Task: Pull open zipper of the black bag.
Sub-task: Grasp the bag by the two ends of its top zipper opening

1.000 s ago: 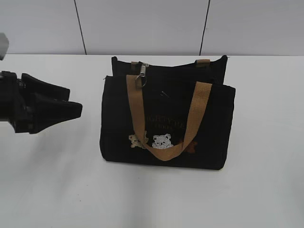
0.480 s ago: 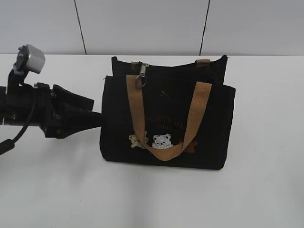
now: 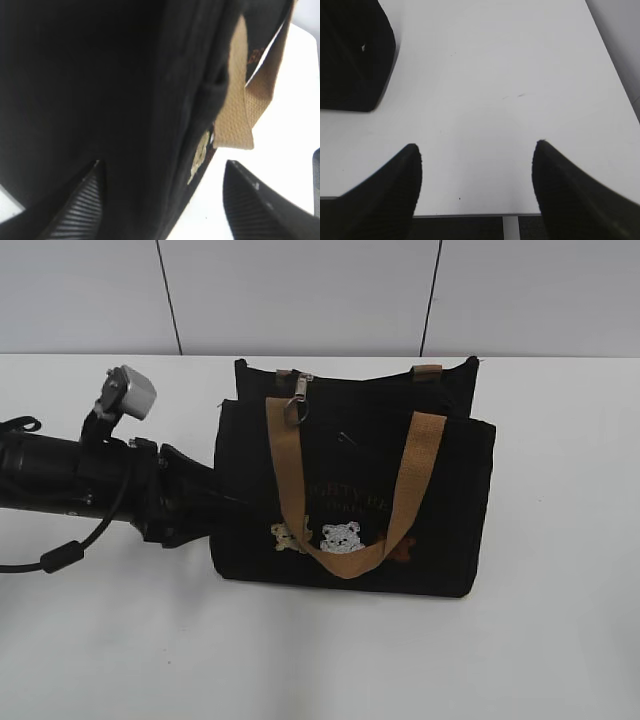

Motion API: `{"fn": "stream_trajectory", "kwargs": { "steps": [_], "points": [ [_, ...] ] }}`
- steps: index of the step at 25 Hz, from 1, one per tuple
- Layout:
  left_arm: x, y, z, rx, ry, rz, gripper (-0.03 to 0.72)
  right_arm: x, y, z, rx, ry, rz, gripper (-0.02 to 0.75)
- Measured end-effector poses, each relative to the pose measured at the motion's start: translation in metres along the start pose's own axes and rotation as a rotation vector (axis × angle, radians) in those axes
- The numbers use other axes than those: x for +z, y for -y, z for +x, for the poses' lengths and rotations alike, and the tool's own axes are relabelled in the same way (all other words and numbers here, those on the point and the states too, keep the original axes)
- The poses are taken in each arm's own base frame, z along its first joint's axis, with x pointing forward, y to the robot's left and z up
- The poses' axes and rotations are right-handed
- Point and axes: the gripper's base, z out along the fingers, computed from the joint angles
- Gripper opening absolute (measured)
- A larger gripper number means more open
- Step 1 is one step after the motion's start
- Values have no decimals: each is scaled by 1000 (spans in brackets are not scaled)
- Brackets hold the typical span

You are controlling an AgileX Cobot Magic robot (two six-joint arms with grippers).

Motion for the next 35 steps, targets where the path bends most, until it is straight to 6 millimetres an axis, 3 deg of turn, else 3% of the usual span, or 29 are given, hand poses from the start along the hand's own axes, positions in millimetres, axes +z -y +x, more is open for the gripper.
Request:
{"fn": "stream_trajectory", "kwargs": {
  "steps": [3, 6, 11, 13, 35],
  "points": [
    [3, -1, 5, -13, -9, 10, 536, 0, 0, 0, 0, 0, 0, 522],
    [4, 0, 4, -13, -5, 15, 454, 0, 0, 0, 0, 0, 0, 522],
    [4, 0, 4, -12, -4, 14, 104, 0, 0, 0, 0, 0, 0, 522],
    [4, 0, 4, -11, -4, 14, 38, 0, 0, 0, 0, 0, 0, 522],
    [4, 0, 4, -10, -5, 15, 31, 0, 0, 0, 0, 0, 0, 522]
  ]
}}
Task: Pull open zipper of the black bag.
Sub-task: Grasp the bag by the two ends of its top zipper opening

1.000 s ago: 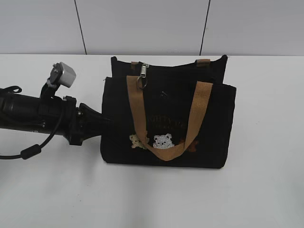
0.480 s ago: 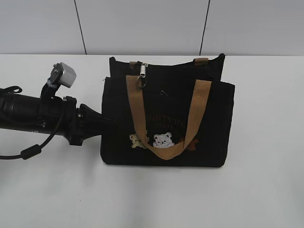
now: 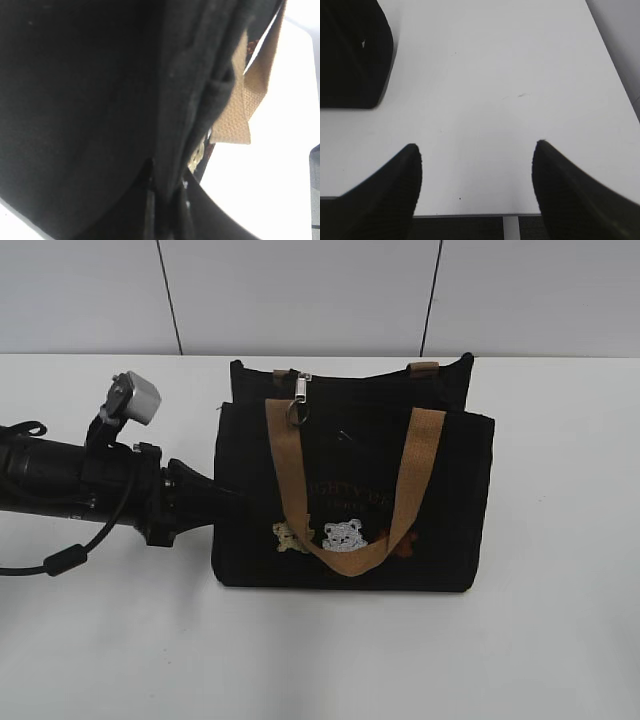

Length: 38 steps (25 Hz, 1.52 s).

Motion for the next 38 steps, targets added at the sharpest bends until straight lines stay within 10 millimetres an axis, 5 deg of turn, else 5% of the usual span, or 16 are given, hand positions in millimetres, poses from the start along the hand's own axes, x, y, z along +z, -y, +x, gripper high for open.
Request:
{"fn": "stream_trajectory", "kwargs": {
  "steps": [13, 23, 29, 38],
  "points": [
    [0, 0, 0, 0, -2, -2, 29, 9, -10, -15, 39, -36, -123, 522],
    [0, 0, 0, 0, -2, -2, 29, 64, -32, -67, -72, -194, -457, 522],
    [0, 0, 0, 0, -2, -2, 29, 95, -48, -96, -196, -110, -677, 522],
    [0, 0, 0, 0, -2, -2, 29, 163, -79, -111, -311, -89, -879, 522]
  ]
}}
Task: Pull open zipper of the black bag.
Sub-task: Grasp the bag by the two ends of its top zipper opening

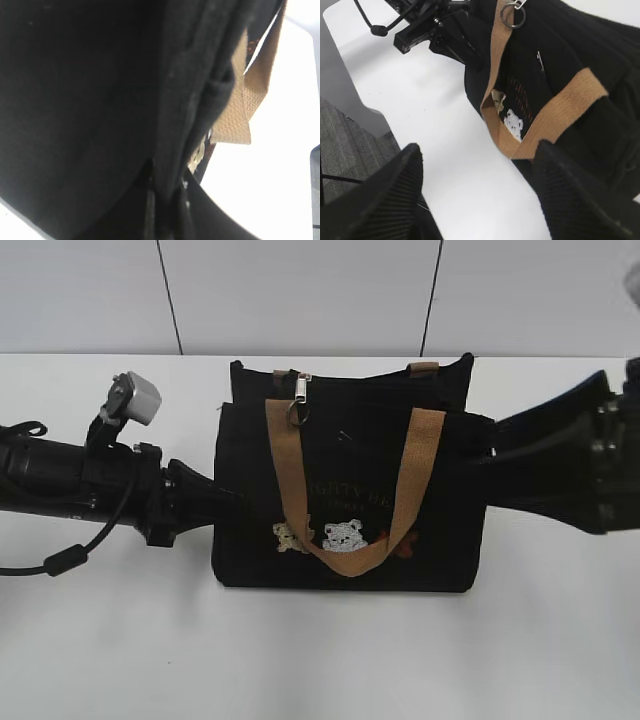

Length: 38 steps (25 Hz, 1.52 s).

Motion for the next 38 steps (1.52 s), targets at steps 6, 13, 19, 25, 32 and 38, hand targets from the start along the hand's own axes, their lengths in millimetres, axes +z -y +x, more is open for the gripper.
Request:
{"fn": "stream_trajectory", "kwargs": {
  "steps": [6, 13, 19, 25, 32, 38],
  "points": [
    [0, 0, 0, 0, 0, 0, 29, 41, 22, -14, -72, 35, -52, 522],
    [0, 0, 0, 0, 0, 0, 29, 91, 23, -19, -138, 17, -159, 522],
    [0, 0, 0, 0, 1, 1, 29, 122, 22, -21, -133, 19, -205, 522],
    [0, 0, 0, 0, 1, 1, 29, 139, 25, -20, -115, 38, -187, 522],
    [0, 0, 0, 0, 1, 1, 29, 151, 34, -16, -63, 88, -154, 522],
    [0, 0, 0, 0, 0, 0, 29, 159, 38, -13, -55, 106, -139, 522]
  ]
}}
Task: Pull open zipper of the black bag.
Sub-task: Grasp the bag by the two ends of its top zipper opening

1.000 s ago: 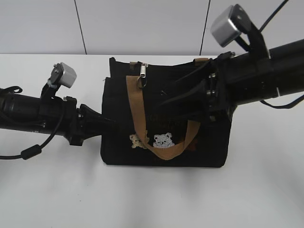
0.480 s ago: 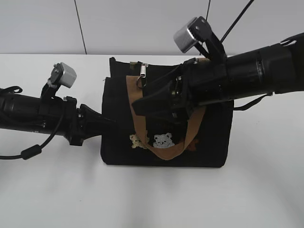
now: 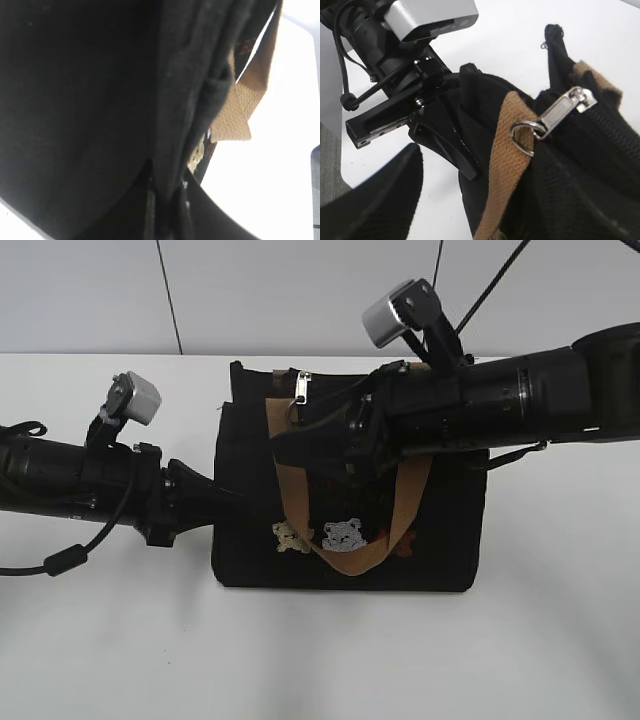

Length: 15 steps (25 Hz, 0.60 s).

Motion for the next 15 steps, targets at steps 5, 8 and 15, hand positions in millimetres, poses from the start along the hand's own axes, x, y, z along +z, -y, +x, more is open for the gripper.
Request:
{"fn": "stream_trajectory", "kwargs": {
  "steps": [5, 8, 15],
  "points": [
    [0, 0, 0, 0, -1, -1, 29, 3, 2, 4, 9, -5, -1, 522],
    [0, 0, 0, 0, -2, -2, 29, 4, 2, 4, 11, -5, -1, 522],
    [0, 0, 0, 0, -2, -2, 29, 4, 2, 5, 8, -10, 1, 522]
  ]
}}
